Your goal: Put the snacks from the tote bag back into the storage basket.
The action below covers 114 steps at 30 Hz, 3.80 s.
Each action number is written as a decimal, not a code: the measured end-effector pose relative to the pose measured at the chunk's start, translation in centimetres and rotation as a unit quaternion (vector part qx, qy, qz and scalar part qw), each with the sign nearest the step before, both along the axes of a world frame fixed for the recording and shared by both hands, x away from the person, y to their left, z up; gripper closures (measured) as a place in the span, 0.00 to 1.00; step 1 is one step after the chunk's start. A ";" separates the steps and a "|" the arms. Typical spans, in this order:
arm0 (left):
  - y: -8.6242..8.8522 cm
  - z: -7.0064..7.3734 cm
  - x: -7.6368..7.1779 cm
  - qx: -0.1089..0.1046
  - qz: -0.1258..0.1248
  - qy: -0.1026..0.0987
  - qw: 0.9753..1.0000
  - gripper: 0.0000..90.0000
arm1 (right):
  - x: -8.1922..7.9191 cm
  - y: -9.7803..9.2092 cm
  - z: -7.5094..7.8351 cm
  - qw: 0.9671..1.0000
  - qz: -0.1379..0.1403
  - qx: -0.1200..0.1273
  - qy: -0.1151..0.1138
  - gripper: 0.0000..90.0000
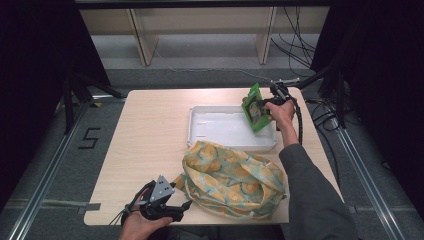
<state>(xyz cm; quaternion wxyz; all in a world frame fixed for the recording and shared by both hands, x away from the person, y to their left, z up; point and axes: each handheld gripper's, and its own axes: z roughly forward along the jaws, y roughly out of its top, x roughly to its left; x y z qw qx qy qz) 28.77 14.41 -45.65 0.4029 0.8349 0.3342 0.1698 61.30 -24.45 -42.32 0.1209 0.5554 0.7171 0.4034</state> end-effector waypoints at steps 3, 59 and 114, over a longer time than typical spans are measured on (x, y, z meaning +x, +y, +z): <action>0.0 0.0 0.0 0.002 -0.003 -0.003 1.000 0.26 | -0.1 0.7 0.0 0.999 -0.029 0.020 0.023 0.83; -0.2 0.0 -0.1 -0.003 0.001 0.005 1.000 0.26 | 0.6 1.0 -2.3 0.997 -0.006 -0.033 0.063 0.67; 0.1 0.2 0.1 0.000 0.006 -0.001 1.000 0.26 | -6.3 0.6 2.3 0.994 0.102 -0.027 -0.017 0.61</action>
